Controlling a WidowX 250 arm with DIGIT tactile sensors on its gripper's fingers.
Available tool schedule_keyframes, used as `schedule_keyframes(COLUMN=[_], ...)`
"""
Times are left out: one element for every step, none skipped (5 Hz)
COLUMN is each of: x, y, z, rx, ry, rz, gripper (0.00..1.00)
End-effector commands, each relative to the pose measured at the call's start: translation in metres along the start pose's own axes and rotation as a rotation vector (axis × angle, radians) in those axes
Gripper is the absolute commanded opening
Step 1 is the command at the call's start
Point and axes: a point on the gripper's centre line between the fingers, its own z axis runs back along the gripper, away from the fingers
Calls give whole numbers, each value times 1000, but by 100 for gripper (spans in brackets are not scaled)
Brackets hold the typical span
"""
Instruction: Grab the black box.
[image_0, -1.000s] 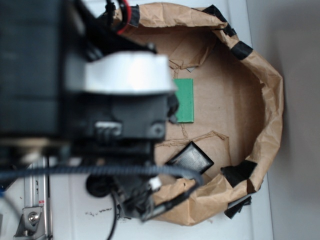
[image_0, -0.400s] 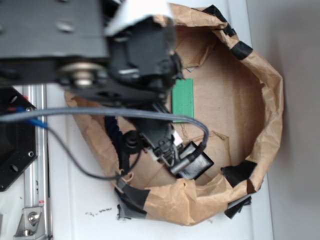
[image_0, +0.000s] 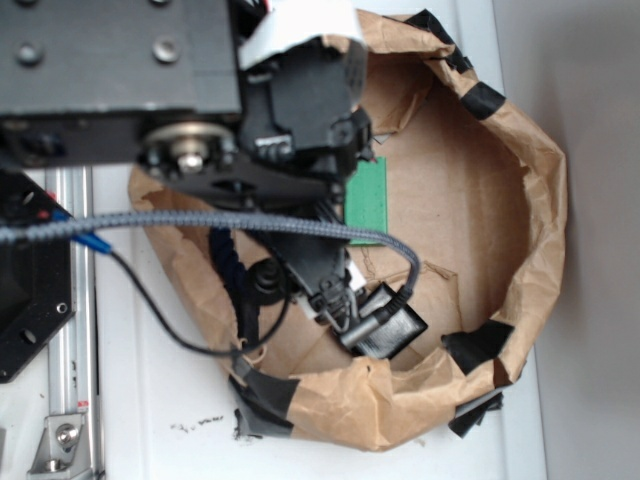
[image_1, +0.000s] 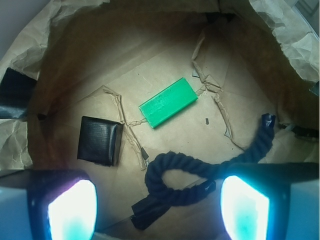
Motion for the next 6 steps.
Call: schedule_keyframes(x=[22,33,33,19,16,19], y=[6,8,3,-16,-27,-40], z=[-17,-34,-50,-63,-82,-106], rx=[7,21,39,58,92,94], ry=[-44,-64,-31,1,-6,-8], rz=[130,201,191,126,148,137], gripper=[100,100,100,100,100,100])
